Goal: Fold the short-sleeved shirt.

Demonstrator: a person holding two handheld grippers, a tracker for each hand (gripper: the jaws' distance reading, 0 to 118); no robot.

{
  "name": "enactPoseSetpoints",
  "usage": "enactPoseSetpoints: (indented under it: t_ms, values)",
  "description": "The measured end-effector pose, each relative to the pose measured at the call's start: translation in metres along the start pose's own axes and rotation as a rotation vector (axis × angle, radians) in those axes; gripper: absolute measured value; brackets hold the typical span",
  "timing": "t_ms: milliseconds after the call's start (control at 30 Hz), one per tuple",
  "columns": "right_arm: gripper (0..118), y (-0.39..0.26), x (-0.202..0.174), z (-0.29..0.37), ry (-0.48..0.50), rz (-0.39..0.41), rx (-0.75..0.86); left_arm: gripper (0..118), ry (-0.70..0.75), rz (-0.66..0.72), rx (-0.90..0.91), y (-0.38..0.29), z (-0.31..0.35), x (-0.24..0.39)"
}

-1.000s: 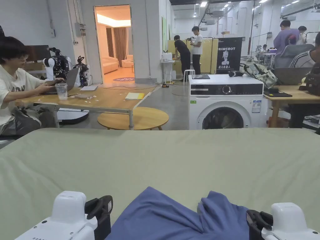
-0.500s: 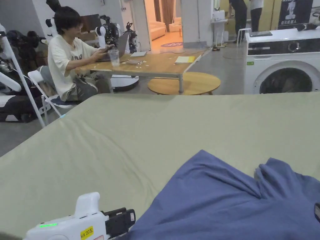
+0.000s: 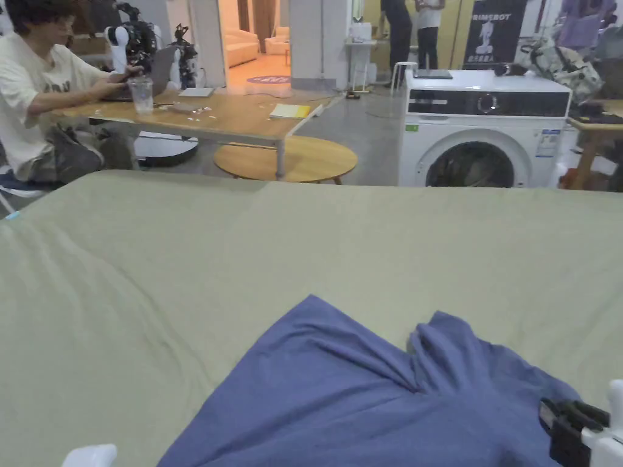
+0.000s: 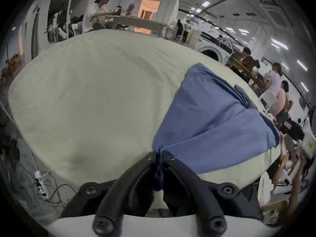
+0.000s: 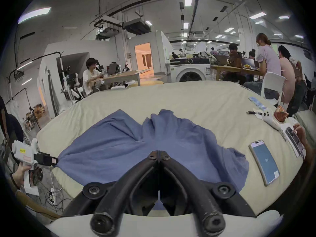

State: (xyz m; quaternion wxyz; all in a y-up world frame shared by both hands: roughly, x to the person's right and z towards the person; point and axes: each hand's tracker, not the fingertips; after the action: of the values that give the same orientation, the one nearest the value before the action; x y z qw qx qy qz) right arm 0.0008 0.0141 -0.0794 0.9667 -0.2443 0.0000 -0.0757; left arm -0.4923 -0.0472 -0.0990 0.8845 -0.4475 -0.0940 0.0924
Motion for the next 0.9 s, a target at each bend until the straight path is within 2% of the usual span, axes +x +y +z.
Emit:
enactPoseSetpoints:
  t_ms: [67, 100, 133, 167, 200, 233, 300, 367, 433, 533, 600, 667, 700, 733, 767, 800, 900]
  values:
    - [0, 0.029, 0.020, -0.023, 0.001, -0.033, -0.049, 0, 0.021, -0.044, -0.009, 0.000, -0.002, 0.004]
    - [3, 0.041, 0.028, -0.036, -0.008, -0.021, -0.064, 0, 0.020, -0.043, -0.010, 0.000, -0.002, 0.001]
    - [20, 0.054, 0.036, -0.055, -0.036, 0.020, -0.099, 0, 0.028, -0.051, 0.002, 0.001, -0.001, 0.000]
    - [57, 0.064, 0.043, -0.071, -0.058, 0.056, -0.120, 0, 0.024, -0.046, 0.000, 0.002, -0.001, -0.001]
    - [81, 0.074, 0.050, -0.088, -0.054, 0.088, -0.162, 0, 0.016, -0.037, -0.002, 0.002, -0.002, -0.002]
    - [88, 0.084, 0.058, -0.112, -0.050, 0.108, -0.249, 0, 0.007, -0.021, -0.002, 0.002, 0.002, 0.000]
    - [87, 0.095, 0.070, -0.153, -0.048, 0.129, -0.345, 0, -0.001, 0.003, -0.004, 0.003, 0.002, 0.000]
    - [87, 0.099, 0.082, -0.192, -0.024, 0.101, -0.450, 0, -0.002, 0.009, -0.008, 0.006, 0.003, -0.009]
    - [86, 0.100, 0.087, -0.223, -0.049, 0.114, -0.571, 0, 0.000, 0.015, -0.011, 0.006, 0.002, -0.007]
    - [77, 0.089, 0.090, -0.250, -0.058, 0.122, -0.630, 0, 0.020, 0.012, -0.001, 0.006, 0.001, -0.012]
    - [58, 0.079, 0.086, -0.251, -0.068, 0.136, -0.633, 0, 0.018, 0.030, 0.007, 0.005, 0.001, -0.012]
    - [56, 0.082, 0.080, -0.243, -0.076, 0.152, -0.613, 0, -0.010, 0.057, 0.004, 0.005, 0.001, -0.011]
    - [49, 0.083, 0.077, -0.240, -0.079, 0.162, -0.614, 0, -0.007, 0.053, 0.006, 0.005, 0.000, -0.010]
    - [32, 0.082, 0.072, -0.235, -0.070, 0.180, -0.619, 0, -0.005, 0.052, 0.008, 0.005, 0.000, -0.010]
    - [7, 0.080, 0.068, -0.233, -0.060, 0.197, -0.627, 0, -0.003, 0.054, 0.009, 0.006, -0.001, -0.009]
    - [0, 0.079, 0.066, -0.230, -0.077, 0.219, -0.618, 0, -0.008, 0.058, 0.008, 0.007, 0.000, -0.008]
    - [0, 0.084, 0.059, -0.207, -0.107, 0.232, -0.503, 0, -0.021, 0.047, 0.038, 0.004, 0.006, -0.009]
